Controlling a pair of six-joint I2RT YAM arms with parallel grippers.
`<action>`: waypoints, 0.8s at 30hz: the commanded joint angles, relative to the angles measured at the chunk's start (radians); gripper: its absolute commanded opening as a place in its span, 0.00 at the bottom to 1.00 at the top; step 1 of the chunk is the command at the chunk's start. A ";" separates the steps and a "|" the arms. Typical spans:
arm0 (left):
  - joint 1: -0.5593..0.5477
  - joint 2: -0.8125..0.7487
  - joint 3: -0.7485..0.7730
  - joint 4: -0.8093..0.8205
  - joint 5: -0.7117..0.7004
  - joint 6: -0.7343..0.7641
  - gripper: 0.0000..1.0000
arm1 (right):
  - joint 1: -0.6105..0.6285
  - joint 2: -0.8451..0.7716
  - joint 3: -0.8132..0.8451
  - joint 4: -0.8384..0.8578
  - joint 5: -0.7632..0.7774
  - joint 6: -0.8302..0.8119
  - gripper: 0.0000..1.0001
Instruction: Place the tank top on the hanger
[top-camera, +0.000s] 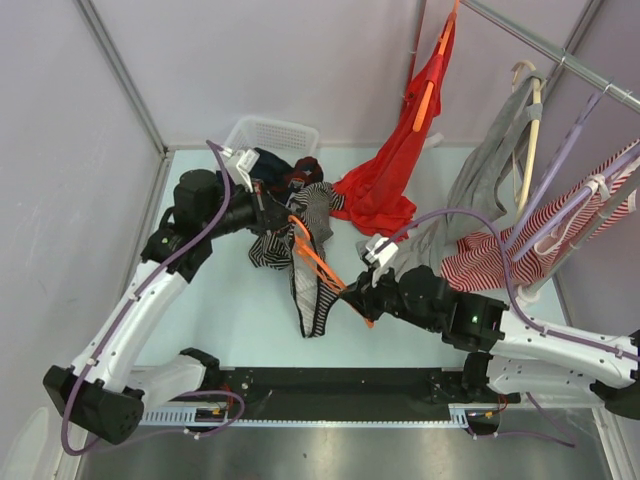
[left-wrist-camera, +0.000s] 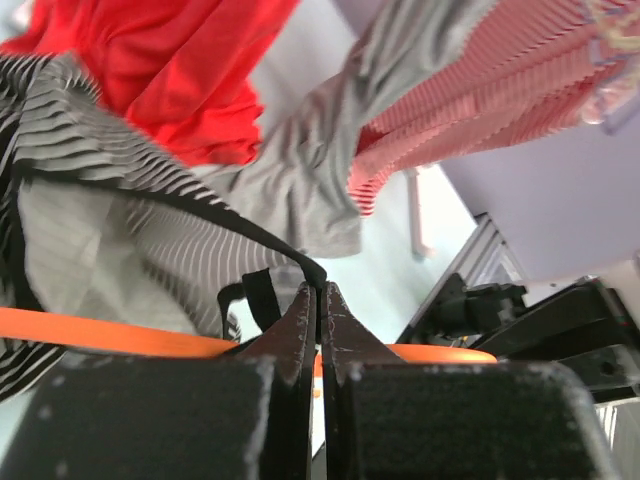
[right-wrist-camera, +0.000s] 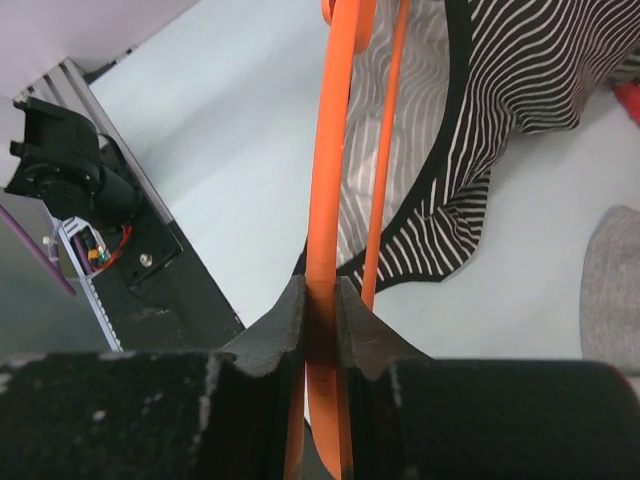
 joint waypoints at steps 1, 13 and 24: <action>-0.055 -0.049 0.061 0.055 0.002 -0.057 0.00 | 0.041 -0.026 0.015 0.138 0.109 -0.032 0.00; 0.025 -0.077 -0.067 0.033 -0.081 0.039 0.22 | 0.052 -0.209 -0.048 0.137 0.152 -0.037 0.00; 0.033 -0.168 -0.025 -0.005 -0.130 0.198 0.99 | 0.048 -0.212 -0.080 0.141 0.114 -0.023 0.00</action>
